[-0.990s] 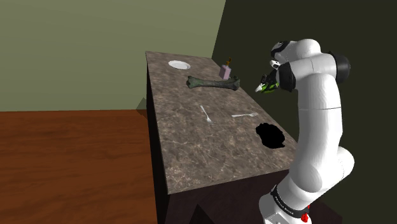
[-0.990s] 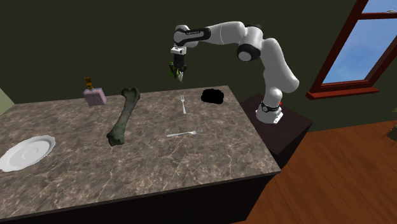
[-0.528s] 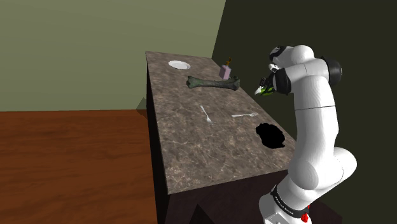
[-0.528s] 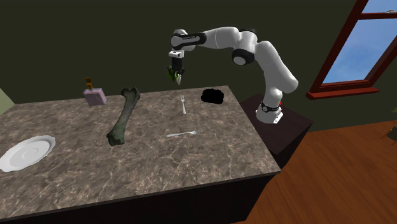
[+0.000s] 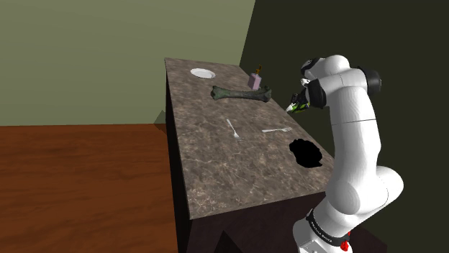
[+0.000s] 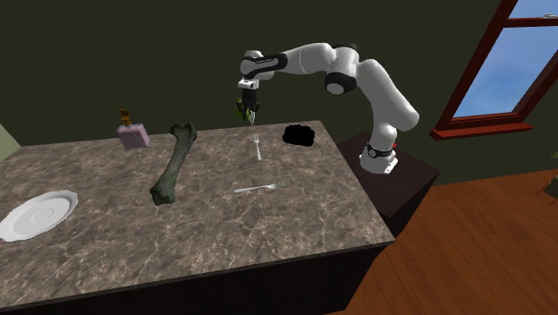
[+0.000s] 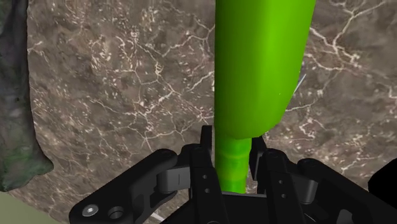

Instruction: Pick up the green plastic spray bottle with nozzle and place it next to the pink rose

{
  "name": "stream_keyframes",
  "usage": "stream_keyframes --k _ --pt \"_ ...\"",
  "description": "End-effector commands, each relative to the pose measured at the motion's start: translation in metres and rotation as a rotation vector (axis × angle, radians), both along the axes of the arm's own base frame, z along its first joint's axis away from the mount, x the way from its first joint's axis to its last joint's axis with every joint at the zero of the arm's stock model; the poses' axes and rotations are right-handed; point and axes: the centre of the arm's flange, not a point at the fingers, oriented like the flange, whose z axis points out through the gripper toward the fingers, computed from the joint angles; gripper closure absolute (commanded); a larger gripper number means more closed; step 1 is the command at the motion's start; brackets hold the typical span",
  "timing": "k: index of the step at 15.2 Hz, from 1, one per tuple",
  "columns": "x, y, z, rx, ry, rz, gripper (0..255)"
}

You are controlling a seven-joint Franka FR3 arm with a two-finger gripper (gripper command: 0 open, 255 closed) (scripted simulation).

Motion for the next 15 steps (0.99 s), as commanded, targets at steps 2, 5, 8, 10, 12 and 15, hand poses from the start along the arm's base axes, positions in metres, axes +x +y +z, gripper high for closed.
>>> stream_keyframes --k 2,5,8,10,12,15 --pt "0.0 0.0 -0.017 0.0 0.0 0.0 255" --pt "0.0 0.0 -0.033 0.0 0.0 0.0 255" --pt "0.0 0.0 -0.049 0.0 0.0 0.0 255" --pt "0.0 0.0 -0.059 0.0 0.0 0.0 255" --pt "0.0 0.0 -0.07 0.0 0.0 0.0 255" --pt "0.0 0.0 -0.086 0.0 0.0 0.0 255"
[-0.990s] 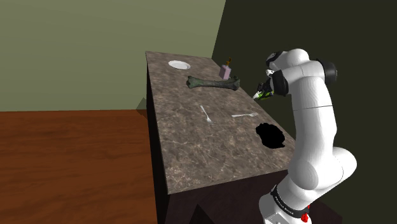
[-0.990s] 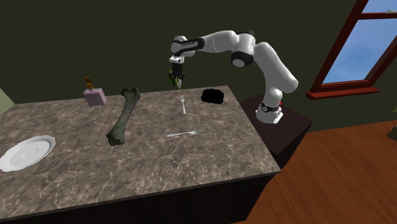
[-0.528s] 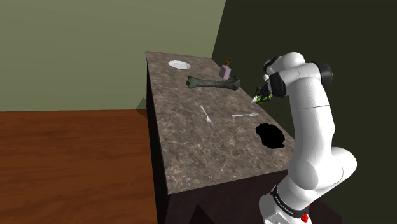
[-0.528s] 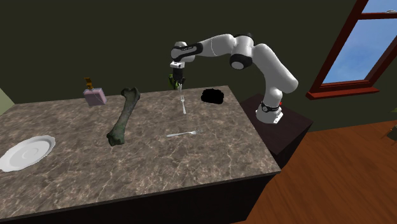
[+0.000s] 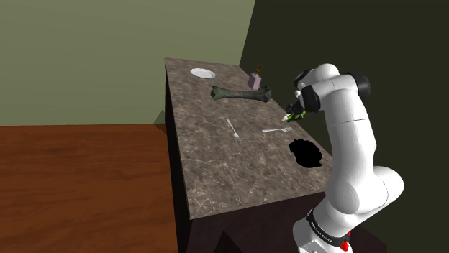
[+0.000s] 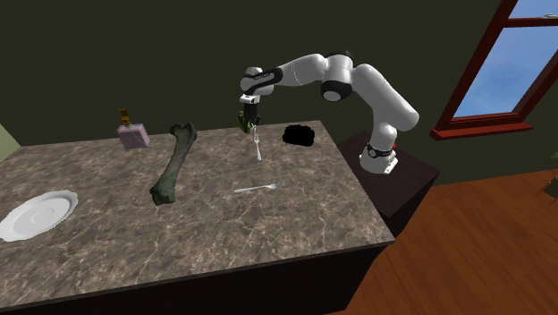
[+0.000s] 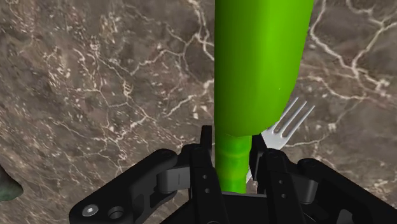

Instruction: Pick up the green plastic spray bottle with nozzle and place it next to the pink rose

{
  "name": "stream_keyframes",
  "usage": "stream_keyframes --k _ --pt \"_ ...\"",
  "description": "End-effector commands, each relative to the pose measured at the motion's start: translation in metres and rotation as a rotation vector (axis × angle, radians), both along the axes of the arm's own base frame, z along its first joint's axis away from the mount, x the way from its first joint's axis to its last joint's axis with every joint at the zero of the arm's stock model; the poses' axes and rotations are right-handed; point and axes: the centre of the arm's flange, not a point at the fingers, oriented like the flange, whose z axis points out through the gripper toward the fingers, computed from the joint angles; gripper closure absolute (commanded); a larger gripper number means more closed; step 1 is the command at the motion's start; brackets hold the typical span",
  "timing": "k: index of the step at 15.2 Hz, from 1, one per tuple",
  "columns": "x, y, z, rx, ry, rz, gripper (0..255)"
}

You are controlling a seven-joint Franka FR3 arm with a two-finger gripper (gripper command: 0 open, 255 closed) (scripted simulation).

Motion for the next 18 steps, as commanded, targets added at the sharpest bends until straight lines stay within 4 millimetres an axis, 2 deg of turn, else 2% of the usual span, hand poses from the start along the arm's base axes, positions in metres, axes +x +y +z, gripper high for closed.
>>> stream_keyframes --k 1,3,11,12,17,18 --pt "0.0 -0.001 -0.011 -0.001 0.0 0.0 255" --pt "0.0 -0.001 -0.025 -0.001 0.0 0.0 255" --pt "0.0 -0.001 -0.025 -0.001 0.0 0.0 255" --pt "0.0 -0.001 -0.025 -0.001 0.0 0.0 0" --pt "0.0 -0.001 -0.025 -0.001 0.0 0.0 0" --pt "-0.004 -0.003 -0.013 -0.001 0.0 0.0 0"
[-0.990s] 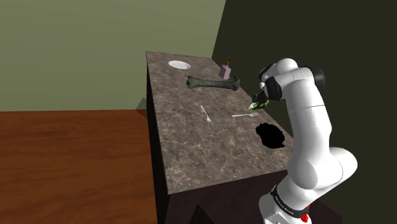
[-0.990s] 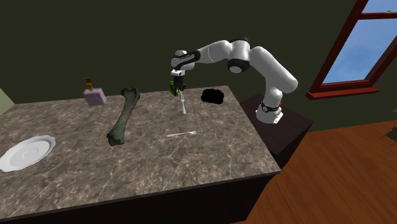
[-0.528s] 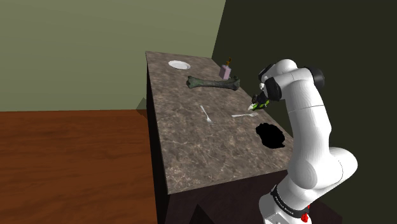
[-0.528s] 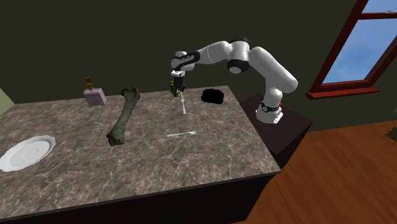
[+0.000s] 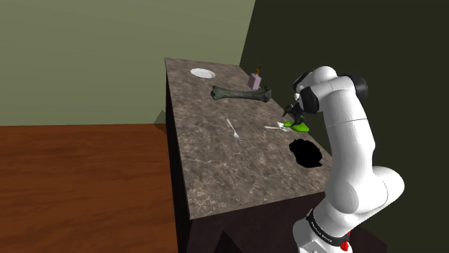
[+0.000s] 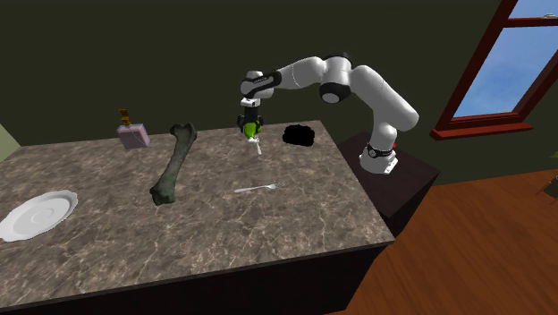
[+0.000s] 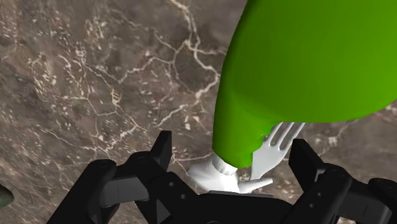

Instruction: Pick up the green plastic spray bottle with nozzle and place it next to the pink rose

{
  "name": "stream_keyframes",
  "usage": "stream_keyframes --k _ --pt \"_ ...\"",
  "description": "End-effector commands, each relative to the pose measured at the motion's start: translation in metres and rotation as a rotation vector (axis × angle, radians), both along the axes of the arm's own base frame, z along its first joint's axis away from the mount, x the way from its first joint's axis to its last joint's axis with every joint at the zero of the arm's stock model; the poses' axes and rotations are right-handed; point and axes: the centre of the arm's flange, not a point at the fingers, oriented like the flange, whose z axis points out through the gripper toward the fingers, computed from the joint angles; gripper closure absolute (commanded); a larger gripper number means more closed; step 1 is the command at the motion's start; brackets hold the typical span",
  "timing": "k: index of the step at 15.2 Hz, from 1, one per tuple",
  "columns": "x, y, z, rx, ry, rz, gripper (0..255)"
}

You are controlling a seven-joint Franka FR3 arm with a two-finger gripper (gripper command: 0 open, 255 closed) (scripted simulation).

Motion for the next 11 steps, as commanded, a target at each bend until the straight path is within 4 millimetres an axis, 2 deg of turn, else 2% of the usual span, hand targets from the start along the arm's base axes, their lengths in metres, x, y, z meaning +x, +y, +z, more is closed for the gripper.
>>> stream_keyframes --k 1,3,11 --pt "-0.005 -0.002 0.019 0.0 0.0 0.0 0" --pt "-0.012 -0.006 0.042 0.0 0.0 0.0 0" --pt "-0.012 -0.006 0.042 0.0 0.0 0.0 0"
